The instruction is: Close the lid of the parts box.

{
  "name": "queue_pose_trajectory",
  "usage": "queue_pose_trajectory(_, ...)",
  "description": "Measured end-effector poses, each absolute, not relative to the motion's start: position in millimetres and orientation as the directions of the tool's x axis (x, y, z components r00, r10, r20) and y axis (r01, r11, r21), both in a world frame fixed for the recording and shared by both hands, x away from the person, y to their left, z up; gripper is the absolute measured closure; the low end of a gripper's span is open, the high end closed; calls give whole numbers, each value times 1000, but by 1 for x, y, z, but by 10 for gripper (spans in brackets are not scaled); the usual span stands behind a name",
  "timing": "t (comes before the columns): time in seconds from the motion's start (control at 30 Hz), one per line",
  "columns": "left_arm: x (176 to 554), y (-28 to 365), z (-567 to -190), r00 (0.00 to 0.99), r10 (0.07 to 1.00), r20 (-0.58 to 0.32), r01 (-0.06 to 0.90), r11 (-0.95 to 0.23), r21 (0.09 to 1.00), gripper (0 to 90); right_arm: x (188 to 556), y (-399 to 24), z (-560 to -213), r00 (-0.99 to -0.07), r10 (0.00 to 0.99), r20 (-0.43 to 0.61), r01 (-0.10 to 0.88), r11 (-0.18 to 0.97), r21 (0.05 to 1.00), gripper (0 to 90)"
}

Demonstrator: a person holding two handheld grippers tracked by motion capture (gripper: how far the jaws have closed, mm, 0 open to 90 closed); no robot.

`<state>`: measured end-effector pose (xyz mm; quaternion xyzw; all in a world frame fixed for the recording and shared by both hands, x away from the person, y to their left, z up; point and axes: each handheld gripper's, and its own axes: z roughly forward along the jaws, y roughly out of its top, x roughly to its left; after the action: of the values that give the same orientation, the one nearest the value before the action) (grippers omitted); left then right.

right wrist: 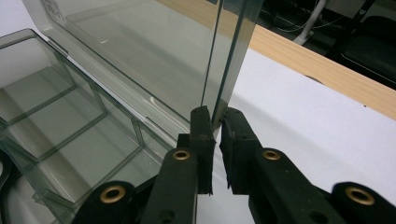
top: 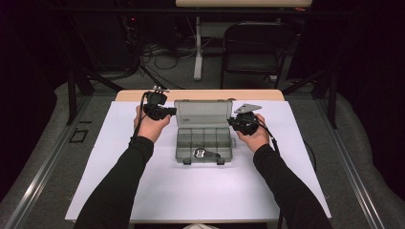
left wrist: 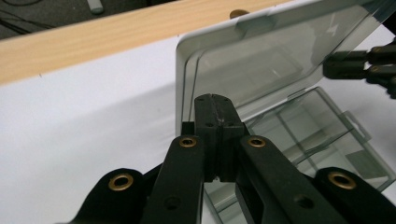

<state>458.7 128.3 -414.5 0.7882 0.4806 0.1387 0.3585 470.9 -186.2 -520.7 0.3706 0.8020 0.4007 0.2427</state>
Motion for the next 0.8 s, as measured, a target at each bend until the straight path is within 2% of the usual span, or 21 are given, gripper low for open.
queue_pose_trajectory(0.33, 473, 112, -380, 500, 861, -89, 639, -298, 709, 900, 471, -186, -521, -602, 794, -85, 407, 396, 823, 837)
queue_pose_trajectory(0.8, 492, 91, -385, 495, 866, -68, 649, -317, 692, 900, 471, -186, -521, -601, 795, -82, 407, 392, 825, 837)
